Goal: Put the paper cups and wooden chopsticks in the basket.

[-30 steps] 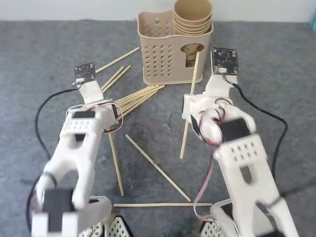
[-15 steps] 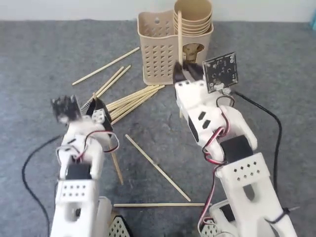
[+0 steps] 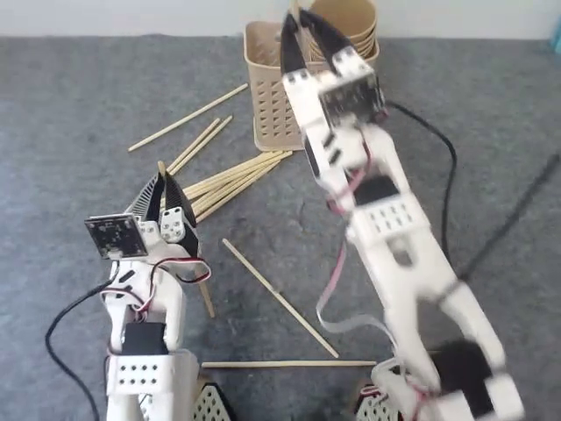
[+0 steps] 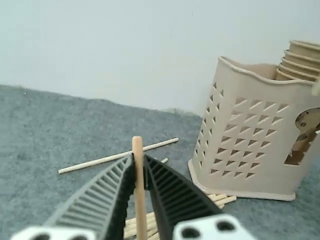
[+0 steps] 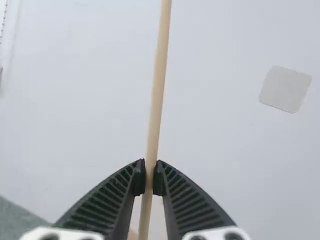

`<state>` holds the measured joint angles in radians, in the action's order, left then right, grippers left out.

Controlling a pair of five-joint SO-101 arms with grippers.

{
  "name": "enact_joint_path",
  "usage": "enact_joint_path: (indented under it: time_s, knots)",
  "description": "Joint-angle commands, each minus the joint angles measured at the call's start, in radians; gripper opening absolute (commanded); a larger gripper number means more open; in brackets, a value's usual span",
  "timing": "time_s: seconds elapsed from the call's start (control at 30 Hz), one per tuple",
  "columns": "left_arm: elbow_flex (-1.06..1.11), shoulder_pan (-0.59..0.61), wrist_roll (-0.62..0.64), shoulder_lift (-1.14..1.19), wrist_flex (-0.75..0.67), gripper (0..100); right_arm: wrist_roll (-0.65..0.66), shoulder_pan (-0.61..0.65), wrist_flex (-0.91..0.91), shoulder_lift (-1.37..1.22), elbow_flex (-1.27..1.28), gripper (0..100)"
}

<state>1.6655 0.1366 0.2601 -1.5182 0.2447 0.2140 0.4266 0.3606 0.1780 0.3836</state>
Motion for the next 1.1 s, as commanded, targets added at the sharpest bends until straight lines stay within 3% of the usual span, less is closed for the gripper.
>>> enact_joint_path:
  time_s: [0.0, 0.23, 0.4, 0.53, 0.63, 0.8, 0.9, 1.07]
  knots:
    - [-0.001, -0.005, -0.026, -0.048, -0.032, 1, 0.018, 0.002, 0.03, -0.189, -0.33, 0.9]
    - [-0.001, -0.005, -0.031, -0.048, -0.032, 1, 0.023, 0.016, 0.022, -0.642, -0.895, 0.8]
    - [-0.001, -0.005, -0.031, -0.049, -0.032, 1, 0.107, -0.004, 0.024, -0.868, -1.069, 1.0]
    - [-0.001, -0.005, -0.032, -0.048, -0.032, 1, 0.115, -0.002, 0.015, -0.865, -1.068, 1.2]
    - [-0.001, -0.005, -0.032, -0.048, -0.032, 1, 0.11, -0.002, -0.113, -0.808, -1.068, 1.1]
    - [-0.001, -0.005, -0.032, -0.043, -0.032, 1, -0.068, -0.021, -0.397, -0.68, -1.068, 1.1]
    - [-0.001, -0.005, -0.032, -0.043, -0.032, 1, -0.104, -0.028, -0.496, -0.642, -1.068, 1.3]
    - [0.004, -0.005, -0.032, -0.041, -0.032, 1, -0.133, -0.03, -0.607, -0.631, -1.074, 15.0]
